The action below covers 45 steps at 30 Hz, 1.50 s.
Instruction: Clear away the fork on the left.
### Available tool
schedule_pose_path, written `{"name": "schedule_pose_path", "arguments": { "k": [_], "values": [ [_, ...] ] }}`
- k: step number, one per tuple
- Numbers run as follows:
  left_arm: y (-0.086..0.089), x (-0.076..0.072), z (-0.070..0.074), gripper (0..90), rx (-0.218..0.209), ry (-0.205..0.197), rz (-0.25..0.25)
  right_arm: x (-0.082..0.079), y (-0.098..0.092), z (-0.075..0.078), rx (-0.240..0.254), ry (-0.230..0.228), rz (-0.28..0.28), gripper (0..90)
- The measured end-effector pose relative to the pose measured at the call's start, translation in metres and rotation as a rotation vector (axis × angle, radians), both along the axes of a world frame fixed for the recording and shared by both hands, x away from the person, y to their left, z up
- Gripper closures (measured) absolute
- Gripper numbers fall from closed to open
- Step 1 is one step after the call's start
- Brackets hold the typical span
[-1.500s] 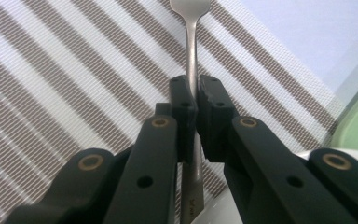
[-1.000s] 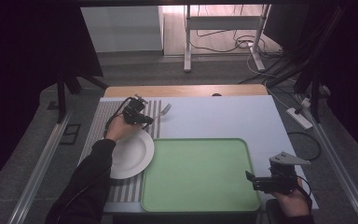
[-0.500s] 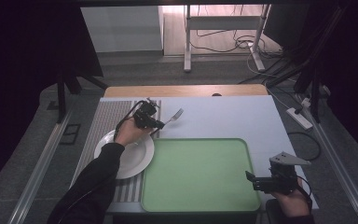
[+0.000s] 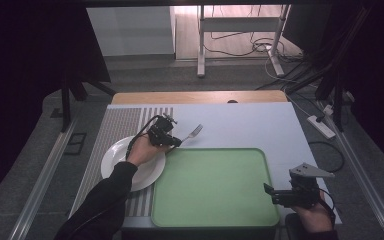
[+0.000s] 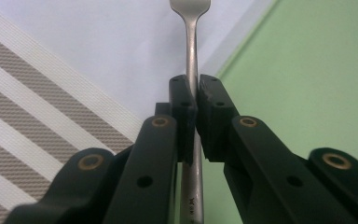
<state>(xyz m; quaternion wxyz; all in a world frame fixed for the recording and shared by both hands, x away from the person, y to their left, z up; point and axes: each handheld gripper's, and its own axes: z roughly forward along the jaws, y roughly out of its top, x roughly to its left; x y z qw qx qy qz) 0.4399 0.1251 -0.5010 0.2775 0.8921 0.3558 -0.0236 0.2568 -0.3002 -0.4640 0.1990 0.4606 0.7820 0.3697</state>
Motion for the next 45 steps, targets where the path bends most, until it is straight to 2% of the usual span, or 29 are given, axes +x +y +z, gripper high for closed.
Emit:
{"name": "schedule_pose_path", "arguments": {
  "k": [6, 13, 18, 37, 45],
  "values": [
    [-0.010, -0.013, -0.002, 85.1, 0.015, 0.016, -0.017, 0.000, 0.000, 0.000, -0.001, -0.001, 0.003, 0.0],
    [-0.019, -0.033, -0.004, 85.1, 0.034, 0.009, -0.035, 0.000, 0.000, 0.000, 0.002, -0.004, 0.007, 0.0],
    [-0.016, -0.045, -0.005, 85.1, 0.042, 0.012, -0.021, -0.001, 0.000, 0.000, 0.001, -0.006, 0.010, 0.0],
    [-0.011, -0.106, -0.006, 85.1, 0.011, 0.026, 0.028, -0.002, 0.001, 0.001, -0.006, -0.013, 0.019, 0.0],
    [-0.018, -0.127, -0.012, 85.0, 0.040, 0.037, 0.035, -0.002, 0.001, 0.001, -0.007, -0.014, 0.022, 0.0]
  ]
}}
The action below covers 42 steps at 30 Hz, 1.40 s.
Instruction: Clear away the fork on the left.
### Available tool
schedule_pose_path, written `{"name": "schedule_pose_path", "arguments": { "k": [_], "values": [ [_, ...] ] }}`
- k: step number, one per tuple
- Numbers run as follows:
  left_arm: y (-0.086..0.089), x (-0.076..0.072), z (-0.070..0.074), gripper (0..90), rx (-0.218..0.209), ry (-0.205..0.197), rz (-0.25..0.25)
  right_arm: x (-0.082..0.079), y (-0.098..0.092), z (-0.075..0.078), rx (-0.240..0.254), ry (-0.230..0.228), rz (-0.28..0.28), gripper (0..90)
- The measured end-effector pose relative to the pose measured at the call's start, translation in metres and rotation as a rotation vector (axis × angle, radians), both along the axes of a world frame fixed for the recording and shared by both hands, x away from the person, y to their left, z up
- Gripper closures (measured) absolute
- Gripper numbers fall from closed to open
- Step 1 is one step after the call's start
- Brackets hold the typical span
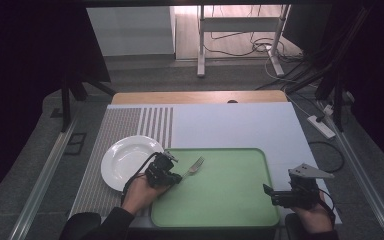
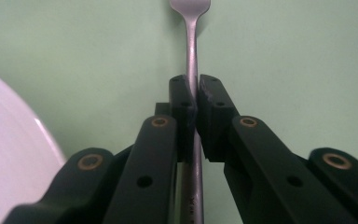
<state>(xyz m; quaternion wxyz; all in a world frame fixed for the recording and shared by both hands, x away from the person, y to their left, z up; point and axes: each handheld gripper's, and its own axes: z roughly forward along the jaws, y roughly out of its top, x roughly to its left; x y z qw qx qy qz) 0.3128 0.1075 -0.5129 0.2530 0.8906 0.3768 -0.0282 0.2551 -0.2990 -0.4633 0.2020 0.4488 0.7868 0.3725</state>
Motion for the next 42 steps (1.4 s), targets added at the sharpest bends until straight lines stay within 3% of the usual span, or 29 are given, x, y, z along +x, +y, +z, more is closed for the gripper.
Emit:
{"name": "schedule_pose_path", "arguments": {
  "k": [5, 7, 9, 12, 14, 17, 23, 25, 27, 32, 42],
  "values": [
    [0.000, -0.007, -0.005, 84.3, -0.004, 0.010, 0.008, 0.000, 0.000, 0.000, 0.001, -0.003, 0.001, 0.0],
    [0.000, -0.008, -0.005, 83.1, 0.000, 0.000, -0.005, 0.000, 0.000, 0.000, 0.003, -0.002, 0.001, 0.0],
    [-0.001, -0.008, -0.003, 76.2, -0.010, -0.013, -0.007, 0.000, 0.000, 0.000, 0.003, -0.002, 0.002, 0.0],
    [-0.005, -0.005, 0.003, 75.5, -0.006, -0.056, -0.012, 0.000, 0.000, 0.000, -0.002, 0.000, 0.004, 0.0],
    [-0.010, -0.003, 0.007, 79.1, -0.012, -0.080, -0.023, 0.000, 0.000, 0.000, 0.000, 0.000, 0.003, 0.0],
    [-0.021, 0.000, 0.010, 89.6, -0.010, -0.082, -0.061, 0.001, 0.000, 0.000, 0.002, 0.000, 0.004, 0.0],
    [-0.043, 0.006, 0.000, 89.7, 0.005, -0.064, -0.102, 0.001, 0.000, 0.000, 0.001, 0.000, 0.004, 0.0],
    [-0.045, 0.008, -0.005, 89.7, 0.024, -0.068, -0.100, 0.001, 0.000, 0.000, 0.002, 0.000, 0.003, 0.0],
    [-0.045, 0.009, -0.006, 89.7, 0.007, -0.069, -0.088, 0.001, 0.000, 0.000, 0.002, 0.000, 0.004, 0.0],
    [-0.037, 0.013, -0.006, 89.7, 0.021, -0.077, -0.052, 0.001, 0.000, 0.000, 0.002, 0.000, 0.004, 0.0],
    [-0.018, 0.019, -0.004, 89.7, 0.081, -0.093, 0.025, 0.001, 0.000, 0.000, -0.001, -0.001, 0.005, 0.0]
  ]
}}
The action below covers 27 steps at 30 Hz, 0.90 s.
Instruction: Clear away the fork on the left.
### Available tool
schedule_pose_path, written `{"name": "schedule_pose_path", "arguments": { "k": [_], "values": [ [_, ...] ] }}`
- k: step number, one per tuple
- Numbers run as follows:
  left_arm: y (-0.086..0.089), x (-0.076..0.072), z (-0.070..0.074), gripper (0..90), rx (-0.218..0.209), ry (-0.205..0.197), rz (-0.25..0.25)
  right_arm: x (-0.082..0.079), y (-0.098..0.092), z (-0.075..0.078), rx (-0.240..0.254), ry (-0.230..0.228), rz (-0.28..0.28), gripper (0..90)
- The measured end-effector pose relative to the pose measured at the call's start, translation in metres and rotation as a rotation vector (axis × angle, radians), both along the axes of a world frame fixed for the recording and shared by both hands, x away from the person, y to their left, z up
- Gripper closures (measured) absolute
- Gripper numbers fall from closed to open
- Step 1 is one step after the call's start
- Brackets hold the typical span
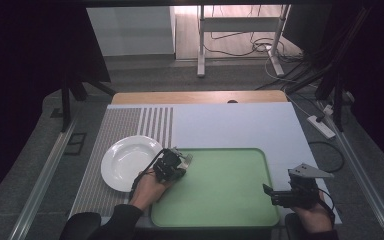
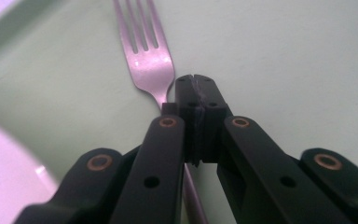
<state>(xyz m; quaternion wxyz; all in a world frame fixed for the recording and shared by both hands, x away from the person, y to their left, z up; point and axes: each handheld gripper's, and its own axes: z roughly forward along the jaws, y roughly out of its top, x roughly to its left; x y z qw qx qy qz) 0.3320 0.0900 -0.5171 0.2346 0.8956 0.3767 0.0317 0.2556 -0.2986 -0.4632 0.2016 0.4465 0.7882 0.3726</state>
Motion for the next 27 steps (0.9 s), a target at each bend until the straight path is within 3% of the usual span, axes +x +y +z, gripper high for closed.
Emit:
{"name": "schedule_pose_path", "arguments": {
  "k": [17, 23, 27],
  "values": [
    [0.025, 0.006, 0.002, 89.7, 0.053, 0.010, 0.102, 0.001, 0.001, 0.000, 0.001, 0.004, 0.004, 0.0],
    [0.026, 0.006, 0.001, 89.6, 0.044, 0.012, 0.101, 0.001, 0.001, 0.000, 0.000, 0.004, 0.006, 0.0],
    [0.028, 0.007, 0.001, 89.5, 0.001, 0.030, 0.094, 0.001, 0.001, 0.000, 0.001, 0.004, 0.006, 0.0]
  ]
}}
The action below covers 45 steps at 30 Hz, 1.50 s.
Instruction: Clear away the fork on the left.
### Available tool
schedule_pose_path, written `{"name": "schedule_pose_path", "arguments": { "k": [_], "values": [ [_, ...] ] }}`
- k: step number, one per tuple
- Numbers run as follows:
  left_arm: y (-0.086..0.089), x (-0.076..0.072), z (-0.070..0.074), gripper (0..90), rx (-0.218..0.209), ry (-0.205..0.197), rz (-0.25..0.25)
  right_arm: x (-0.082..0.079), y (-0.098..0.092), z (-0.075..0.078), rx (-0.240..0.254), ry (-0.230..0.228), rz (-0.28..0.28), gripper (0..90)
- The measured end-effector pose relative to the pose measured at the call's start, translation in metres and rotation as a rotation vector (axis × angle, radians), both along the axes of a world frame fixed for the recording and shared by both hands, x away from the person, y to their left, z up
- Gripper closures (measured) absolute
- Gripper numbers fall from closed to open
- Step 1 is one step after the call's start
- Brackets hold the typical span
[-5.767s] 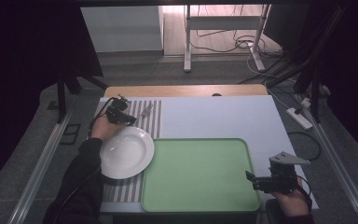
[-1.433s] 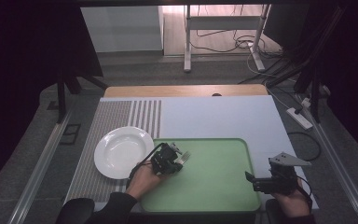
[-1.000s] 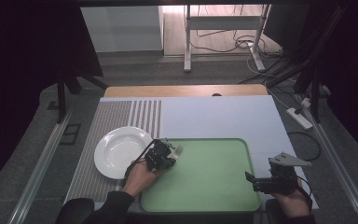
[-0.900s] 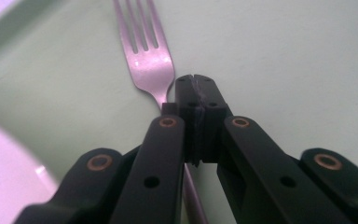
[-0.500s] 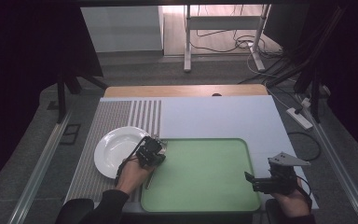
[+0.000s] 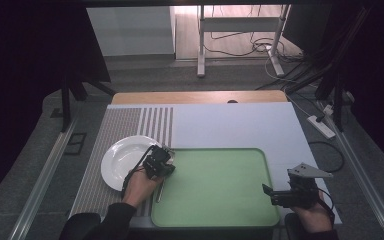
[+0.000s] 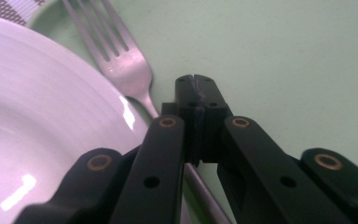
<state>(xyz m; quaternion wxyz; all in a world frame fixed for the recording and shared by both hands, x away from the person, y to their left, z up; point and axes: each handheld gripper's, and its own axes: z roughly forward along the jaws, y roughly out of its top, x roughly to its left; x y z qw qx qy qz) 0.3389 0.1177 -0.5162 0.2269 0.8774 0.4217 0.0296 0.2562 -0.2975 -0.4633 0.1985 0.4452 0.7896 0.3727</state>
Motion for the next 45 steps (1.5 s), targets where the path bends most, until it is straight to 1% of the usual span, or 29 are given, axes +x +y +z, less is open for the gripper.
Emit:
{"name": "schedule_pose_path", "arguments": {
  "k": [2, 5, 8, 10, 14, 16, 19, 21, 23, 26, 28, 30, 32, 34, 36, 40, 45],
  "values": [
    [0.000, 0.000, 0.001, 89.4, -0.007, -0.005, -0.012, 0.000, 0.000, 0.000, 0.001, -0.001, -0.002, 0.0],
    [0.000, -0.001, 0.004, 87.6, -0.035, -0.012, -0.022, 0.000, 0.000, 0.000, 0.000, -0.001, -0.002, 0.0],
    [0.001, -0.002, 0.008, 82.9, -0.050, -0.033, -0.036, 0.000, 0.000, 0.000, 0.001, -0.001, -0.002, 0.0],
    [0.002, -0.004, 0.011, 79.0, -0.072, -0.056, -0.050, 0.000, 0.000, 0.000, 0.000, -0.002, -0.001, 0.0],
    [0.006, -0.006, 0.017, 68.4, -0.082, -0.092, -0.065, 0.000, 0.000, 0.000, 0.000, -0.002, -0.003, 0.0],
    [0.009, -0.006, 0.019, 63.2, -0.087, -0.105, -0.056, 0.000, 0.000, 0.000, 0.001, -0.002, -0.005, 0.0],
    [0.015, -0.007, 0.023, 54.4, -0.119, -0.120, -0.055, 0.000, 0.000, 0.000, 0.000, -0.002, -0.006, 0.0],
    [0.019, -0.008, 0.025, 45.5, -0.128, -0.138, -0.054, 0.000, 0.000, 0.000, -0.001, -0.001, -0.008, 0.0],
    [0.023, -0.008, 0.027, 40.4, -0.136, -0.141, -0.047, 0.000, 0.000, 0.000, -0.008, 0.000, -0.007, 0.0],
    [0.029, -0.008, 0.027, 29.9, -0.156, -0.144, -0.038, -0.001, 0.001, 0.000, -0.017, -0.002, -0.007, 0.0],
    [0.034, -0.008, 0.028, 23.1, -0.179, -0.144, -0.037, -0.001, 0.002, 0.000, -0.027, 0.001, -0.006, 0.0],
    [0.037, -0.008, 0.028, 19.8, -0.183, -0.142, -0.037, -0.002, 0.002, 0.000, -0.033, -0.001, -0.005, 0.0],
    [0.039, -0.009, 0.030, 12.6, -0.180, -0.148, -0.043, -0.002, 0.003, 0.000, -0.043, 0.003, -0.004, 0.0],
    [0.041, -0.010, 0.030, 8.1, -0.182, -0.151, -0.040, -0.003, 0.003, -0.001, -0.049, 0.003, -0.002, 0.0],
    [0.044, -0.010, 0.030, 4.9, -0.182, -0.158, -0.041, -0.003, 0.003, -0.001, -0.051, 0.004, -0.001, 0.0],
    [0.051, -0.013, 0.031, 1.4, -0.175, -0.172, -0.034, -0.003, 0.004, -0.001, -0.057, 0.010, -0.001, 0.0],
    [0.064, -0.018, 0.033, 0.0, -0.192, -0.176, -0.020, -0.002, 0.004, -0.002, -0.062, 0.018, 0.001, 0.0]
  ]
}}
